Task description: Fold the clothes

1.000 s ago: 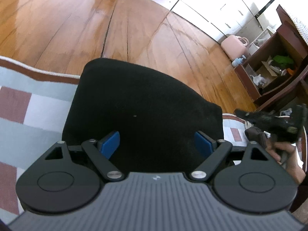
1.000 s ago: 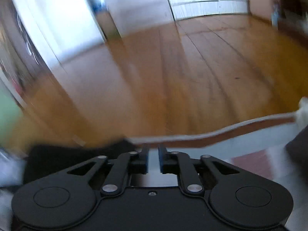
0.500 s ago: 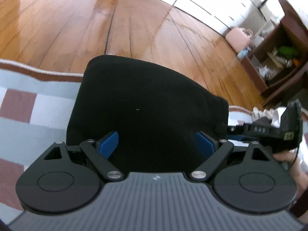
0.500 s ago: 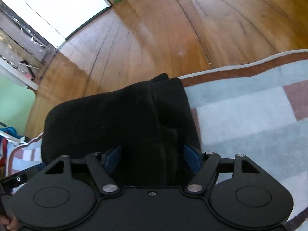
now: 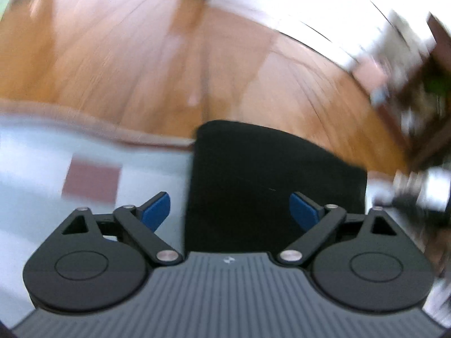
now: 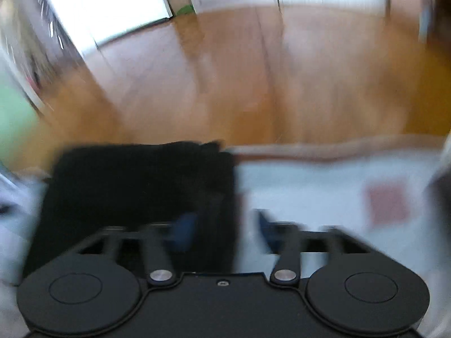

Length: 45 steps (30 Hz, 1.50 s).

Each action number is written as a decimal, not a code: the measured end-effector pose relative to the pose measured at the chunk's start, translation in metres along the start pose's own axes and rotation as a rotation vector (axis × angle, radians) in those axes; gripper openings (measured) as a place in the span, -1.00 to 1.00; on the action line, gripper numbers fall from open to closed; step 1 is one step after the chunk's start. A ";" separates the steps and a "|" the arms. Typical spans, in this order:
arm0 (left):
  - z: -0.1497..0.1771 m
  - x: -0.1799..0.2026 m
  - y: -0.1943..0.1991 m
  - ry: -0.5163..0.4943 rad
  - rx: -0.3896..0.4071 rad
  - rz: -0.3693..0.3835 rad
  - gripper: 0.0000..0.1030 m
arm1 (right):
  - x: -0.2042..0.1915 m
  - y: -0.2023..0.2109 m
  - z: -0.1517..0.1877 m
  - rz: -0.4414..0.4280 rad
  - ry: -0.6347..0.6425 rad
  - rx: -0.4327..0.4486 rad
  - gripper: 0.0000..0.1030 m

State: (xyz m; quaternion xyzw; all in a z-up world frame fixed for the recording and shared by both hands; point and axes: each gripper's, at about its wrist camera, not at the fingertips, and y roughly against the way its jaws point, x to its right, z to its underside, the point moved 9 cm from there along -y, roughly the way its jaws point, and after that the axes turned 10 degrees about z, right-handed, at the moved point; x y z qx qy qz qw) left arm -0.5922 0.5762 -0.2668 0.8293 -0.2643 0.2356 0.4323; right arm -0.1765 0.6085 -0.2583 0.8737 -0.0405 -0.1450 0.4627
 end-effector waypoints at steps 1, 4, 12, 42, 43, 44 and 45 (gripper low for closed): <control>0.002 -0.012 -0.001 0.082 -0.010 0.024 0.84 | 0.006 0.004 0.002 -0.038 -0.054 -0.018 0.73; 0.015 -0.019 -0.011 0.183 -0.079 0.111 0.84 | 0.028 0.016 0.015 0.023 -0.104 0.012 0.75; 0.026 -0.019 -0.034 0.077 -0.158 -0.049 0.86 | 0.048 -0.005 0.062 -0.205 -0.313 -0.154 0.75; 0.048 0.004 -0.061 0.125 -0.224 0.106 0.46 | 0.003 0.018 0.049 -0.250 -0.070 -0.122 -0.21; 0.049 0.001 -0.063 0.148 -0.228 0.111 0.53 | 0.004 0.019 0.052 -0.248 -0.053 -0.122 -0.07; 0.050 -0.003 -0.066 0.184 -0.233 0.127 0.60 | 0.005 0.014 0.056 -0.243 -0.041 -0.133 0.12; 0.051 -0.007 -0.067 0.230 -0.232 0.157 0.64 | 0.006 0.005 0.058 -0.239 -0.068 -0.157 0.22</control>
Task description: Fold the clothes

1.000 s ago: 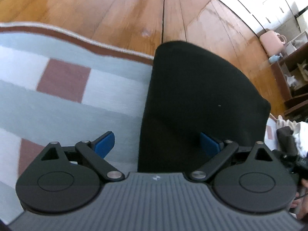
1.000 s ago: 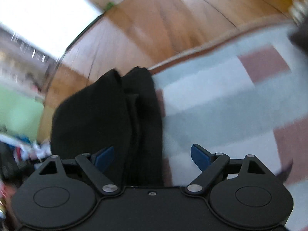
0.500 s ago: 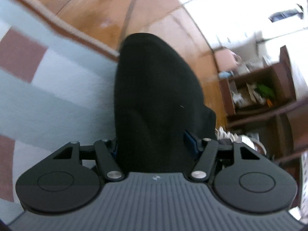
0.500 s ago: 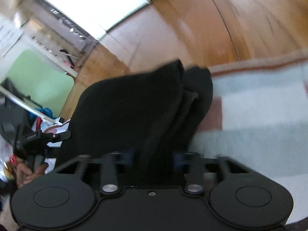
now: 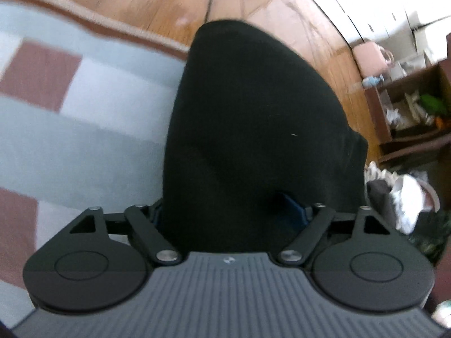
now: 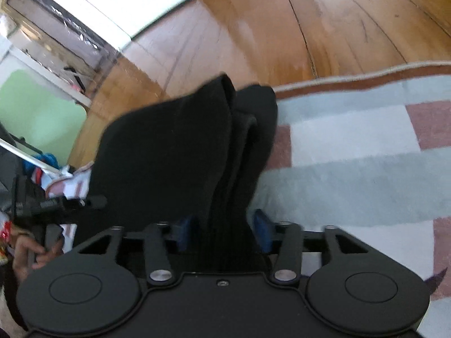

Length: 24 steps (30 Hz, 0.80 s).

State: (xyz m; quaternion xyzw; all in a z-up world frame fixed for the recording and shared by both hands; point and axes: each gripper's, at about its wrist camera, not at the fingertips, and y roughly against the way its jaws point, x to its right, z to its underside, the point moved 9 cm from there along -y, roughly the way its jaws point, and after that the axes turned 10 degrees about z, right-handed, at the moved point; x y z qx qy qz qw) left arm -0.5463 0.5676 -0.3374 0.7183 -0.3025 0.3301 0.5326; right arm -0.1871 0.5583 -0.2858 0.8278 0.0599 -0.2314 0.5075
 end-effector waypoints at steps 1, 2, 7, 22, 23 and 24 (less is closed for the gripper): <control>-0.002 -0.002 -0.001 0.047 0.013 0.038 0.68 | 0.003 -0.009 0.000 0.002 -0.032 -0.021 0.45; -0.005 -0.007 -0.001 0.107 0.028 0.072 0.69 | 0.007 -0.017 0.001 0.003 -0.064 -0.041 0.68; -0.002 -0.015 -0.003 0.192 0.064 0.155 0.43 | 0.002 -0.042 -0.011 -0.026 -0.152 -0.011 0.88; 0.011 0.044 -0.005 -0.160 0.198 -0.008 -0.15 | -0.098 0.008 0.022 0.255 0.245 0.162 -0.50; 0.014 0.048 -0.004 -0.173 0.205 -0.002 -0.17 | -0.095 0.012 0.025 0.256 0.219 0.162 -0.51; 0.018 0.054 -0.001 -0.188 0.207 0.015 -0.18 | -0.093 0.015 0.029 0.250 0.193 0.171 -0.52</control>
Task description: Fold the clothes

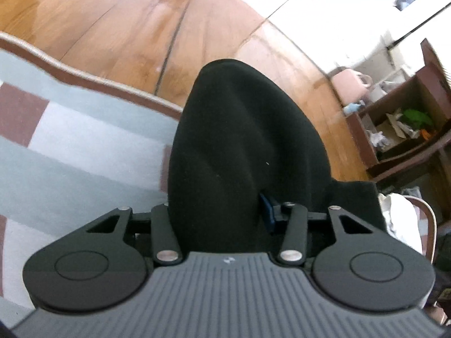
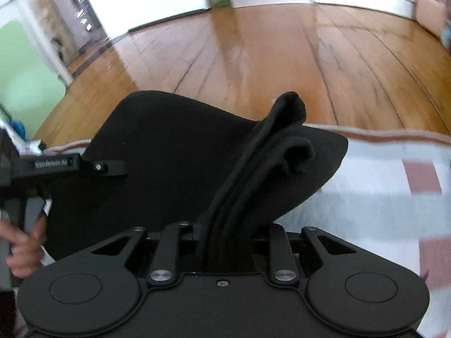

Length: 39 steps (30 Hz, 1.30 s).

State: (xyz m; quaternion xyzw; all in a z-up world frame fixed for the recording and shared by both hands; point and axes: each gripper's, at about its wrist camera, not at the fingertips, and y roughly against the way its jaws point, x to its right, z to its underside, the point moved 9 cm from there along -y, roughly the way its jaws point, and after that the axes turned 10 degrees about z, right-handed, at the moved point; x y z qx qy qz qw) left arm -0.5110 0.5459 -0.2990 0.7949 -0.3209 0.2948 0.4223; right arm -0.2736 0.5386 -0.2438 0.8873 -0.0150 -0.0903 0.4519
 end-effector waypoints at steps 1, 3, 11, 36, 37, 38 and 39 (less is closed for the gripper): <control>0.003 0.004 0.006 -0.003 0.001 0.022 -0.19 | 0.002 0.004 0.003 -0.001 -0.024 0.013 -0.52; 0.010 0.011 0.017 -0.009 0.002 0.062 -0.19 | 0.002 0.014 0.003 0.007 -0.040 0.037 -0.53; 0.023 0.026 -0.005 -0.141 -0.042 -0.046 -0.19 | -0.023 0.068 0.003 0.007 0.078 0.094 -0.55; 0.094 0.066 0.002 -0.260 -0.141 -0.120 -0.19 | 0.019 0.084 0.063 -0.028 0.134 0.106 -0.56; 0.094 0.067 0.002 -0.257 -0.139 -0.125 -0.18 | 0.025 0.083 0.064 -0.056 0.105 0.108 -0.56; 0.094 0.067 0.001 -0.255 -0.137 -0.130 -0.16 | 0.028 0.081 0.066 -0.072 0.098 0.120 -0.56; 0.094 0.067 0.000 -0.246 -0.134 -0.136 -0.13 | 0.032 0.079 0.068 -0.087 0.091 0.132 -0.56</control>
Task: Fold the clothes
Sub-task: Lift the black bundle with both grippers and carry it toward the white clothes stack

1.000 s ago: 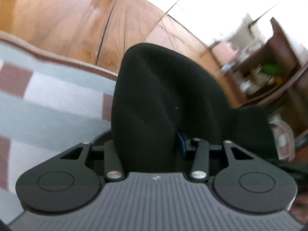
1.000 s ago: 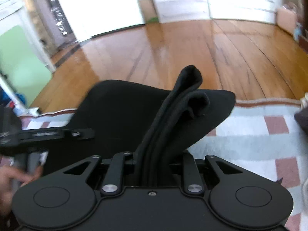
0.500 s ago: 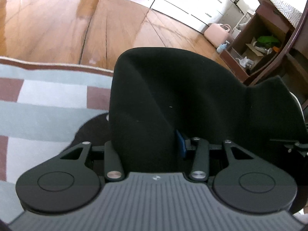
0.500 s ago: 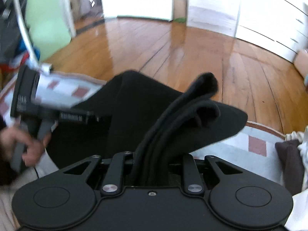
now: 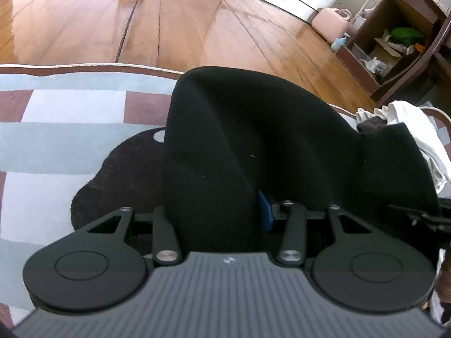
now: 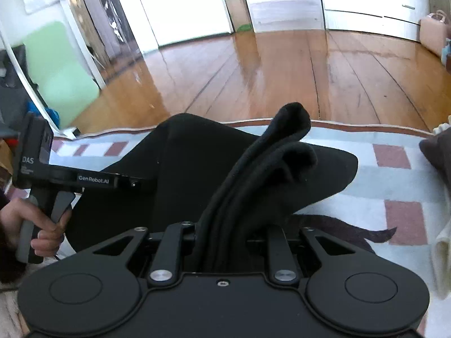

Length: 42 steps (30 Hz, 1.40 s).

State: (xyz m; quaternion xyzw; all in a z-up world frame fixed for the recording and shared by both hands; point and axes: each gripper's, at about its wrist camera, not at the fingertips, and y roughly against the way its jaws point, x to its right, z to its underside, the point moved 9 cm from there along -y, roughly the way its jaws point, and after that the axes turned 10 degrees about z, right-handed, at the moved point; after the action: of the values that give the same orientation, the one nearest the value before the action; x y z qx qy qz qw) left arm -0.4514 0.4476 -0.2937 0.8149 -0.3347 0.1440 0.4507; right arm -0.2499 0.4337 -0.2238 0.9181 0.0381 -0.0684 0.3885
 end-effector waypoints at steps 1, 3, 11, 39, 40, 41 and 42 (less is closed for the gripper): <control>0.000 -0.001 -0.002 0.027 0.003 -0.003 -0.08 | 0.003 -0.003 0.005 0.003 0.002 0.006 -0.56; 0.000 -0.003 -0.006 0.085 0.010 -0.010 -0.07 | 0.009 -0.010 0.014 0.014 -0.018 0.000 -0.56; -0.005 0.049 0.001 -0.099 0.009 -0.153 -0.23 | 0.017 -0.001 0.019 -0.036 -0.060 0.058 -0.56; -0.164 0.509 -0.154 -0.467 -0.047 0.470 -0.24 | 0.354 0.308 -0.166 0.405 0.002 0.370 -0.51; -0.156 0.512 -0.173 -0.470 -0.065 0.461 -0.24 | 0.376 0.303 -0.165 0.434 0.009 0.335 -0.43; -0.147 0.514 -0.196 -0.475 -0.084 0.444 -0.24 | 0.403 0.294 -0.159 0.503 -0.017 0.306 -0.26; -0.134 0.514 -0.220 -0.471 -0.115 0.431 -0.24 | 0.427 0.285 -0.148 0.549 -0.091 0.275 -0.19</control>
State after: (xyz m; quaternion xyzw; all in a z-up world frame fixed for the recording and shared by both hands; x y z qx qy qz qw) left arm 0.0841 0.4265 -0.0845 0.7092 -0.6024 0.0244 0.3654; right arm 0.2208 0.3488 0.0134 0.9341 -0.2381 -0.0063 0.2658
